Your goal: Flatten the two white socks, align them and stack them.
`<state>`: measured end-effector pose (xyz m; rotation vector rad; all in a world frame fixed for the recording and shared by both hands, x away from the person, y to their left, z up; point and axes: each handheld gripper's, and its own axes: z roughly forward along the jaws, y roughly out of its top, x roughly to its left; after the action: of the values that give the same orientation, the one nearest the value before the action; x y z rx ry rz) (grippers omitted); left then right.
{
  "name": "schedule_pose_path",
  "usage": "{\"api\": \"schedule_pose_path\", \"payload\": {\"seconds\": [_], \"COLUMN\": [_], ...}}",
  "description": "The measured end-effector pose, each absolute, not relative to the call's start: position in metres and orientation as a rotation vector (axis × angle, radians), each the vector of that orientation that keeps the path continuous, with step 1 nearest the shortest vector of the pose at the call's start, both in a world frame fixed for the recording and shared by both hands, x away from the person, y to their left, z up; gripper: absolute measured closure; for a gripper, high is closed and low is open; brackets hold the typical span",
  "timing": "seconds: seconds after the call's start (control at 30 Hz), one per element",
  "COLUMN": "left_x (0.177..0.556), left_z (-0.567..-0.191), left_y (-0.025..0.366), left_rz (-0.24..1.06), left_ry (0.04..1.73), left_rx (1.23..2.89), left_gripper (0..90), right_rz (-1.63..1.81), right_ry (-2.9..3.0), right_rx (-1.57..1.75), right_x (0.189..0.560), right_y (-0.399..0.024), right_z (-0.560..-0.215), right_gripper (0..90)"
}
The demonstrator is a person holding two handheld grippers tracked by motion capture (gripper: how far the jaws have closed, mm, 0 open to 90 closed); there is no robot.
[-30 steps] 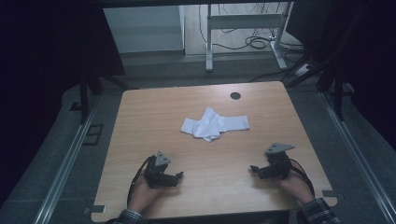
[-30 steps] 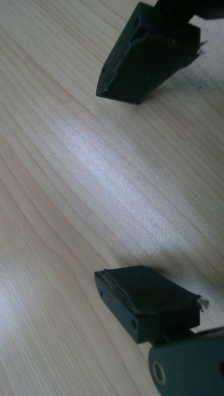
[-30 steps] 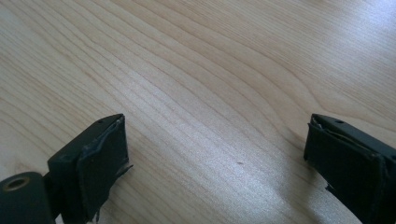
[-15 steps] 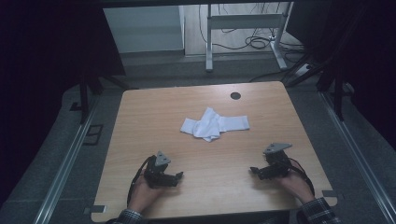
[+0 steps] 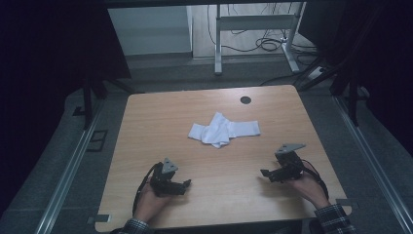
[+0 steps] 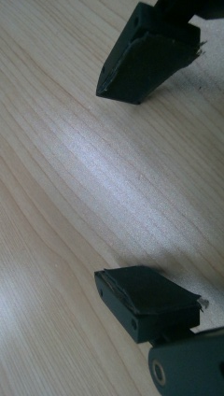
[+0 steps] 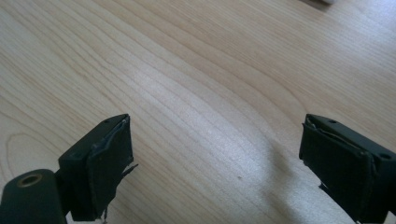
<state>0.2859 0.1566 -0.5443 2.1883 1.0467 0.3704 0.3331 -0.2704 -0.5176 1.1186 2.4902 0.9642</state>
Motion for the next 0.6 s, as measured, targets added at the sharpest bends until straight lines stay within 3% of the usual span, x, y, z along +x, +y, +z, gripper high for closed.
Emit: {"api": "schedule_pose_path", "payload": {"seconds": [0.6], "left_x": [0.286], "left_z": [-0.544], "left_y": [0.157], "left_rz": [0.371], "left_ry": [1.047], "left_rx": [2.189], "left_gripper": [11.6], "right_rz": [0.946], "right_ry": [2.502], "right_rx": [1.153], "right_x": [0.352], "right_y": [-0.267], "right_z": [-0.502], "right_gripper": [8.6]}}
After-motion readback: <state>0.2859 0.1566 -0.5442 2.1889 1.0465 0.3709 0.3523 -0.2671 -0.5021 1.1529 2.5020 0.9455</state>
